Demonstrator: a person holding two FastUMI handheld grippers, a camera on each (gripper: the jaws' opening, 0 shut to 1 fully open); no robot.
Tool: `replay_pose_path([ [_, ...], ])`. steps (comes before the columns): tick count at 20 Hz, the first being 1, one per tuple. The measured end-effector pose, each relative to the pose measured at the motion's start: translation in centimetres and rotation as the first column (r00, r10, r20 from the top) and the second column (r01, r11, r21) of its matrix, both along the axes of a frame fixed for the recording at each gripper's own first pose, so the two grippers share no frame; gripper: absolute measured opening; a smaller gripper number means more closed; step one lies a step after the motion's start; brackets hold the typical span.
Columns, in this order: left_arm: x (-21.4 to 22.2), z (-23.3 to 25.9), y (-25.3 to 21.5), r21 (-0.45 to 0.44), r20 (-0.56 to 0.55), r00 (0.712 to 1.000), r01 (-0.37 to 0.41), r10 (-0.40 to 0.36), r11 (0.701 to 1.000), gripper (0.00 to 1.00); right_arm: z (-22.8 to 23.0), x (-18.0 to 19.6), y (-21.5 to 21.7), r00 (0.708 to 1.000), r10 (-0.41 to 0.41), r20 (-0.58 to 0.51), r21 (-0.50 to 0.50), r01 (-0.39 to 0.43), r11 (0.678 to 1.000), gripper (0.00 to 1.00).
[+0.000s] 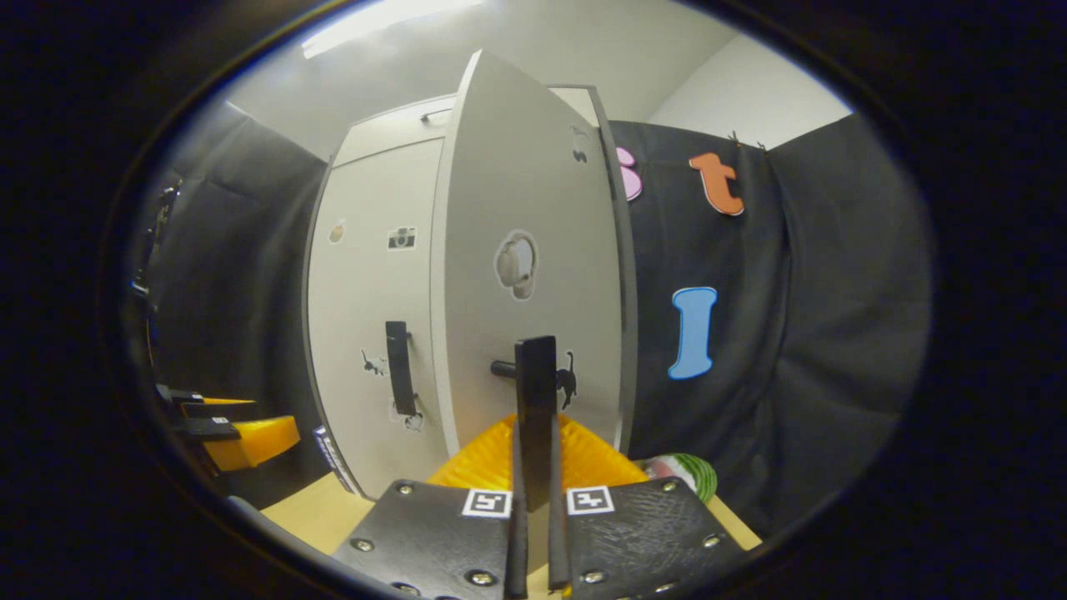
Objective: Open the right door of the double-door shoe cabinet with the right hand, and open the left door with the left hand.
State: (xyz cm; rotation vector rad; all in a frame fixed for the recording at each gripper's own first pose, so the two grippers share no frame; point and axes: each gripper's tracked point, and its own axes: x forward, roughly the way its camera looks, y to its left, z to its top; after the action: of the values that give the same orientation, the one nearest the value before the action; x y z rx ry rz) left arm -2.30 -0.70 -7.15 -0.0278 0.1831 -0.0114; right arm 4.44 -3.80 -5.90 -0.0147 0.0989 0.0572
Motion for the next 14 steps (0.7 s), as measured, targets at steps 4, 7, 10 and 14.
replay_pose_path([
  [4,0.1,0.0,-1.9,0.002,0.003,0.999,0.043,-0.043,0.999,0.97,0.2,-0.7,-2.0,0.999,-0.053,0.010,-0.021,0.054,0.998,0.10],
  [7,0.4,-0.3,-2.7,0.001,0.001,0.998,0.056,-0.056,0.998,0.97,0.3,-1.0,-3.8,0.996,-0.088,0.003,-0.023,0.088,0.996,0.10],
  [10,0.7,-0.5,-3.8,-0.014,-0.006,0.997,0.077,-0.077,0.997,0.97,-0.5,-0.6,-5.3,0.994,-0.108,-0.029,-0.003,0.108,0.994,0.09],
  [14,1.1,-1.0,-4.4,-0.004,-0.017,0.996,0.088,-0.088,0.996,0.97,-0.9,-0.3,-8.7,0.984,-0.176,-0.041,0.009,0.176,0.984,0.09],
])
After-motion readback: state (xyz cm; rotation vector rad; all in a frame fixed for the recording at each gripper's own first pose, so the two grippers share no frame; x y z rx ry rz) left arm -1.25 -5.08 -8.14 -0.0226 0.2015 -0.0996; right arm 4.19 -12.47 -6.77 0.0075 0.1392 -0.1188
